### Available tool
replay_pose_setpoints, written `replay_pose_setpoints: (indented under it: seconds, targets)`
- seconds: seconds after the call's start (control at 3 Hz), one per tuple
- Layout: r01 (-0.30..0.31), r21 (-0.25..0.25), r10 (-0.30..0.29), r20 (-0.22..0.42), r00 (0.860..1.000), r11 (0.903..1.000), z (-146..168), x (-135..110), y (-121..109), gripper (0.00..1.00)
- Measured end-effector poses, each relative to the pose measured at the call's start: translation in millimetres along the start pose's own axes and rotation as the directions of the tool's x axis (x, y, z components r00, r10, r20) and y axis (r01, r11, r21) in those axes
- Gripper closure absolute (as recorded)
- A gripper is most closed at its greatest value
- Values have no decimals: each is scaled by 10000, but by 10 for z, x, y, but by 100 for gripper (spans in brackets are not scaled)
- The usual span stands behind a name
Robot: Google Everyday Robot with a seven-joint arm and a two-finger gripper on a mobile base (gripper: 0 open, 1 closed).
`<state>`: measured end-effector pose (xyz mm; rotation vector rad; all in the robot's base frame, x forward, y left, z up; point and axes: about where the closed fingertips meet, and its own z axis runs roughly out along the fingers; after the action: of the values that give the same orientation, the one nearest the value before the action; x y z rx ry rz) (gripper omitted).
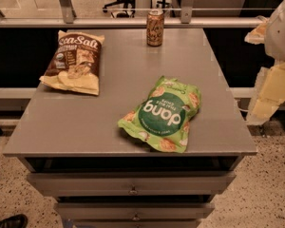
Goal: Move orange can near brown chip bag
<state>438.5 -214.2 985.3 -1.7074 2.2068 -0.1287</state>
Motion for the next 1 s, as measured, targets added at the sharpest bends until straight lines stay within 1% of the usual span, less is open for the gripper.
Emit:
replay_pose_setpoints:
  seconds: [0.33, 0.67, 1.0]
  targets:
    - [0, 2, 0, 1, 10000, 10000, -1, 0, 0, 0]
    - [-179, -418, 201, 514, 9985, 9990, 244, -75, -40, 0]
    - [-243, -925, 369, 1379, 9898, 9954, 678, -388, -121, 0]
